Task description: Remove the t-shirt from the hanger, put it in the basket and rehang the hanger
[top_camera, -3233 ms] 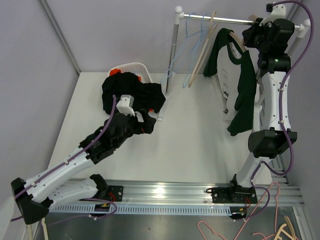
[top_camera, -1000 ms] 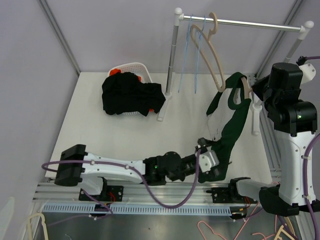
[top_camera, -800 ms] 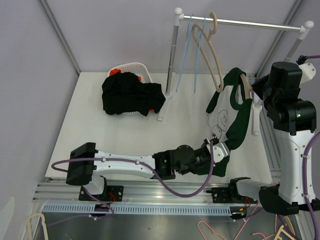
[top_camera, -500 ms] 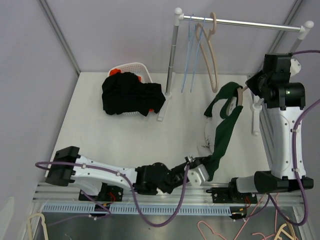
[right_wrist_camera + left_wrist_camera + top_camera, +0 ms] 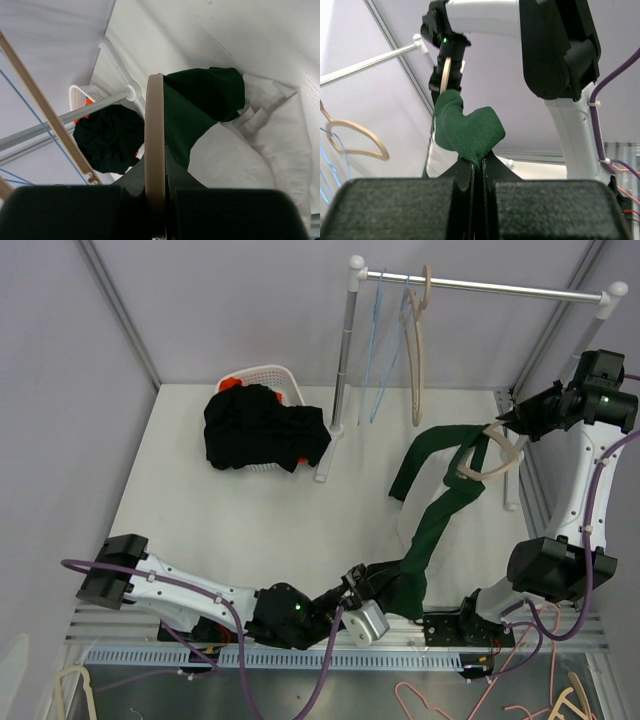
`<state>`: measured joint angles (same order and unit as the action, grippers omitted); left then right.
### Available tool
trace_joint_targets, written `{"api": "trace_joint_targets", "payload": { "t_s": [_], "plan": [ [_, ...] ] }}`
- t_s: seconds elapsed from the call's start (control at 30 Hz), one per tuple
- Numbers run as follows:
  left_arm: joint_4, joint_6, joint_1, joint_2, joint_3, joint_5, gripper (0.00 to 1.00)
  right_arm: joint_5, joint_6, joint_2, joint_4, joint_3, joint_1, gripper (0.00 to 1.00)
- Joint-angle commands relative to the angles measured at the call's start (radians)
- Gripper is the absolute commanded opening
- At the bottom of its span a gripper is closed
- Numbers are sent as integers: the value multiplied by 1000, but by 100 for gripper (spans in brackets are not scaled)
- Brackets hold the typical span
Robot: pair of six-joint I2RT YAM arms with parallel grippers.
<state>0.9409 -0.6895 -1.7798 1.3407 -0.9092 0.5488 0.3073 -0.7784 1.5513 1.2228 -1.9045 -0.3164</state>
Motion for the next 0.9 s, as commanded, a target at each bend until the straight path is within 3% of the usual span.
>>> {"api": "trace_joint_targets", "payload": {
  "t_s": [0.0, 0.07, 0.1, 0.2, 0.4, 0.57, 0.67, 0.77, 0.87],
  "plan": [
    [81, 103, 35, -11, 18, 32, 0, 127, -4, -26, -66, -37, -55, 0],
    [-98, 242, 104, -18, 7, 34, 1, 58, 24, -45, -25, -67, -23, 0],
    [-213, 430, 196, -18, -12, 24, 0, 15, 27, -95, -10, -70, -4, 0],
    [-673, 792, 389, 23, -170, -38, 1, -131, 34, -224, -9, -51, 74, 0],
    [-1101, 1149, 603, 135, -290, -139, 1, -139, 91, -304, 29, -132, 88, 0],
    [-1176, 1288, 704, 92, -202, -214, 0, -43, 177, -353, -35, -138, 92, 0],
    [-1206, 1331, 766, -15, -168, -259, 0, -123, 264, -431, -110, -90, 94, 0],
    [-1223, 1260, 775, -148, -204, -294, 0, -185, 359, -430, -146, -36, 96, 0],
    [-1289, 1138, 780, -225, -365, -339, 1, -183, 406, -399, -209, 1, 96, 0]
  ]
}}
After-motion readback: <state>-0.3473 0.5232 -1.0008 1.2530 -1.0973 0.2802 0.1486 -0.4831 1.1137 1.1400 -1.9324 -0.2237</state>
